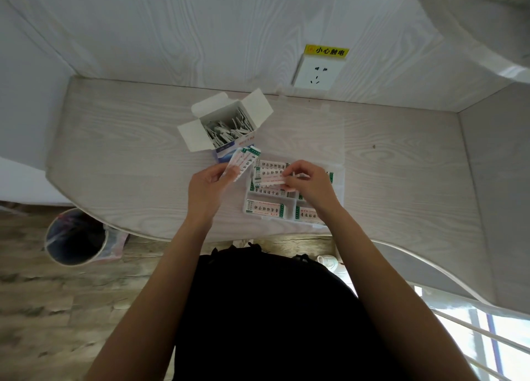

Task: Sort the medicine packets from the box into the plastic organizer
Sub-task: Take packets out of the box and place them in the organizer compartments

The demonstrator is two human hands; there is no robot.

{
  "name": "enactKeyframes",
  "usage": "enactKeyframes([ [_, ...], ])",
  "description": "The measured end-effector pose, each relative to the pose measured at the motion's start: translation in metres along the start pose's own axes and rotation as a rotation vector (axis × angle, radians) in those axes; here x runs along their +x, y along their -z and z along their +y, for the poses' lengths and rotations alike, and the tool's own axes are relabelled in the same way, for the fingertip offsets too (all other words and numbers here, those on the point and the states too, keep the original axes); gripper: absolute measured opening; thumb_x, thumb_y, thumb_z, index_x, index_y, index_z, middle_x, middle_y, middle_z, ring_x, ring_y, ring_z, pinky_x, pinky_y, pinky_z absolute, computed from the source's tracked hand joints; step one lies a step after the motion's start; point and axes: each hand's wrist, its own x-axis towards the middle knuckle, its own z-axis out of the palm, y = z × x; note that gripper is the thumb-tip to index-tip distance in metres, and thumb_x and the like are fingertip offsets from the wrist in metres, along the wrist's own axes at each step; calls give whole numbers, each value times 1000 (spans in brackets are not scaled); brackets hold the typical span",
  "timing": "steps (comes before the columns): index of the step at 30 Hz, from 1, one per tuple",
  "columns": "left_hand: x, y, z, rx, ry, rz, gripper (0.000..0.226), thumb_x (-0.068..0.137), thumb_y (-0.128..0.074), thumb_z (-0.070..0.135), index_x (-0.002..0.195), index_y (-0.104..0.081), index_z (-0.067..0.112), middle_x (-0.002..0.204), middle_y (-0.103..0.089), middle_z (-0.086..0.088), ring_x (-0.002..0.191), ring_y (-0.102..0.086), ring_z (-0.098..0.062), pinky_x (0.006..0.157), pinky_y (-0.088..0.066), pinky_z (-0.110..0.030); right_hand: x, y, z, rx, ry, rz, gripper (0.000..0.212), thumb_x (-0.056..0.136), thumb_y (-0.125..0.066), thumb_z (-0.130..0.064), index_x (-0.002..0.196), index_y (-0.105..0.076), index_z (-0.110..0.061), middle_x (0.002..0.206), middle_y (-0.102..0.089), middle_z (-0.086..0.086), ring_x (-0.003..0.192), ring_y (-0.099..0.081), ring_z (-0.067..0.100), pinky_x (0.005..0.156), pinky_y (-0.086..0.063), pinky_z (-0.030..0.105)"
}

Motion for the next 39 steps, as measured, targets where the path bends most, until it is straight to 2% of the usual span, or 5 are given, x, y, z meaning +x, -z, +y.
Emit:
enactKeyframes([
  [7, 3, 4, -10, 50, -4, 10, 10, 84, -67, 23, 87, -70, 32, 79, -70, 18, 73, -62, 2, 88, -53, -39, -3, -9, 4, -624, 205, 25, 17, 86, -62, -17, 101, -57, -23, 78, -62, -2, 65, -59, 17, 64, -52, 33],
  [15, 3, 4, -13, 69, -13, -10, 11, 86, -66, 23, 95, -68, 28, 85, -69, 12, 74, -63, 3, 83, -55, -36, 2, -17, -1, -1204, 390, -13, 29, 98, -40, -26, 113, -65, -24, 102, -64, -1, 95, -61, 22, 69, -46, 30],
  [19, 3, 4, -15, 48, 2, -22, 15, 84, -67, 16, 96, -68, 26, 88, -70, 8, 75, -65, 2, 78, -55, -28, 1, -26, 0, -1434, 476, 61, 8, 73, -76, -23, 80, -74, -27, 73, -63, -10, 74, -57, 11, 47, -31, 20],
  [29, 5, -7, -13, 240, -34, -183, 17, 83, -68, 11, 94, -65, 24, 99, -70, -1, 89, -67, -12, 81, -56, -35, 0, -22, -12, -210, 141, -21, 31, 93, -56, -26, 122, -53, -16, 99, -65, 1, 67, -65, 11, 62, -56, 28],
  [39, 13, -30, 7, 425, -181, -247, 19, 89, -61, 25, 107, -67, 24, 87, -69, 6, 74, -65, -3, 74, -56, -31, 5, -4, -8, 0, 67, 105, 16, 84, -69, -11, 99, -63, -10, 84, -69, 9, 62, -68, 15, 61, -58, 28],
])
